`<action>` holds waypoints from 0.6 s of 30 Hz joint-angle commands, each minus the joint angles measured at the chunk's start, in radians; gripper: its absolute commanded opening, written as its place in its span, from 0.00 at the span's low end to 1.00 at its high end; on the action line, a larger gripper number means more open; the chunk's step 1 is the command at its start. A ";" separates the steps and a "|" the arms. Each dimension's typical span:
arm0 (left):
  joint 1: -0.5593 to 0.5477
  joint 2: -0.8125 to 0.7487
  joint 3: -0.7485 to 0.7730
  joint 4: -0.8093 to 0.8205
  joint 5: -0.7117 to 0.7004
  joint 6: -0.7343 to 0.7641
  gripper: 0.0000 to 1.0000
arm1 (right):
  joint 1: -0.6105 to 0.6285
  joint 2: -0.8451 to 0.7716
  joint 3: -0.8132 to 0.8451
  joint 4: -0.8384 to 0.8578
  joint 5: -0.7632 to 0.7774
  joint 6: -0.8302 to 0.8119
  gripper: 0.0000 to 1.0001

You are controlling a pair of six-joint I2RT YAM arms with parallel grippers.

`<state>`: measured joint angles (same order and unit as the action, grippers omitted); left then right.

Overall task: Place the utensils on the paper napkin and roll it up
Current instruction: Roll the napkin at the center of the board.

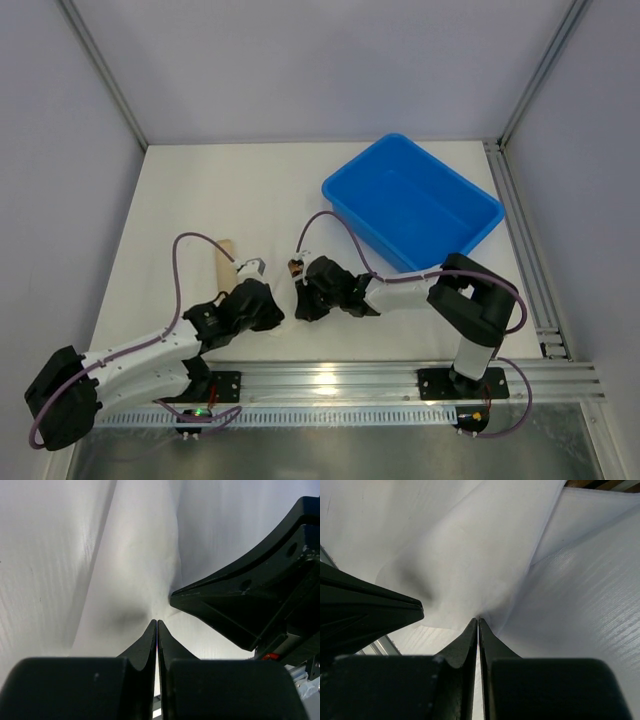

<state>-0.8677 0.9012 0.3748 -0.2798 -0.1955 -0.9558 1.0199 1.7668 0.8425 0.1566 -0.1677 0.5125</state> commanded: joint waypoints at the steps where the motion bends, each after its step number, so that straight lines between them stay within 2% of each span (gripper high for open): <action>1: 0.009 0.015 -0.028 0.122 0.042 0.019 0.00 | 0.005 -0.017 -0.025 -0.074 0.057 0.001 0.08; 14: 0.010 0.134 -0.115 0.270 0.085 -0.067 0.00 | 0.005 -0.053 -0.013 -0.112 0.068 0.009 0.13; 18: 0.010 0.153 -0.126 0.298 0.087 -0.077 0.00 | 0.005 -0.085 -0.016 -0.135 0.079 0.026 0.18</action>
<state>-0.8631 1.0389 0.2707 -0.0319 -0.1139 -1.0183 1.0218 1.7302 0.8379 0.0910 -0.1314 0.5293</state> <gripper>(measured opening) 0.002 0.168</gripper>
